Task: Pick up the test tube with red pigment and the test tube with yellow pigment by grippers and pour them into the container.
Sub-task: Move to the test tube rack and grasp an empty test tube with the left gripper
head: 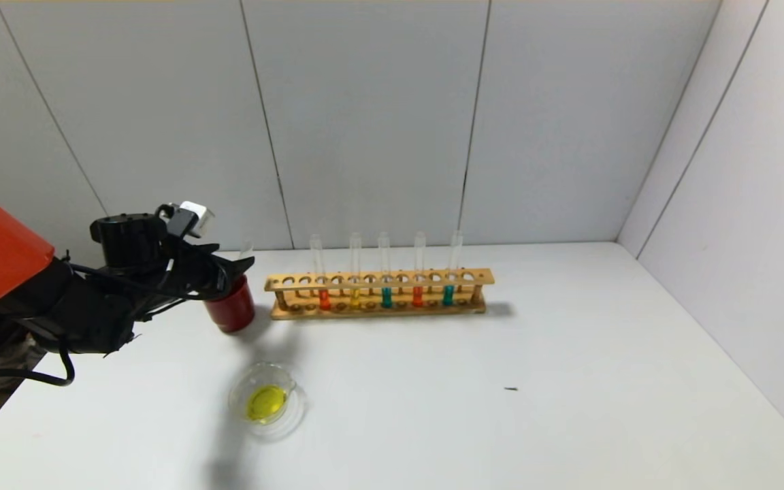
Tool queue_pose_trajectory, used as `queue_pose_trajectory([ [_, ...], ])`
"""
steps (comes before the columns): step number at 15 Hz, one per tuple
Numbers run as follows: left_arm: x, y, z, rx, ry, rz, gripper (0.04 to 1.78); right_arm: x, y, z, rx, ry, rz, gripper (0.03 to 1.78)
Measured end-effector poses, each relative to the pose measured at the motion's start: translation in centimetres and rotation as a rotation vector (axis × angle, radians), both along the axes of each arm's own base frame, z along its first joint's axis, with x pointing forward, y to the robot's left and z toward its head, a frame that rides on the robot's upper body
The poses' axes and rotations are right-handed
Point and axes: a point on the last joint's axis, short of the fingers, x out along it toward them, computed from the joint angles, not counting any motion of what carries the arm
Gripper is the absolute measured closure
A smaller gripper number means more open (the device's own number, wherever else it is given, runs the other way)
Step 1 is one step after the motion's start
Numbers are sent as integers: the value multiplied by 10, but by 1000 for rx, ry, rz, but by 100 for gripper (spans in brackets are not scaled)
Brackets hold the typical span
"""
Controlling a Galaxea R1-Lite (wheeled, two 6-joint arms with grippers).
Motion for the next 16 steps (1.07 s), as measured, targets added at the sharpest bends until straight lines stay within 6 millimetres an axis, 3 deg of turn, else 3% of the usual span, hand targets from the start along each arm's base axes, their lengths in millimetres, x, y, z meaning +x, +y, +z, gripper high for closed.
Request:
queue_pose_trajectory([
  [3,-6,0,12,-2,-25,1,19,0,0,0,0,0,0,6],
  [5,-13,-1,32,-5,-76,2,9,0,0,0,0,0,0,6],
  [8,-30,-10,64,-3,-152,-19,8,0,0,0,0,0,0,6],
  [10,-48,-27,73,-5,-160,-70,8,0,0,0,0,0,0,6],
  [16,-92,-67,68,-22,-110,-211,8,0,0,0,0,0,0,6],
])
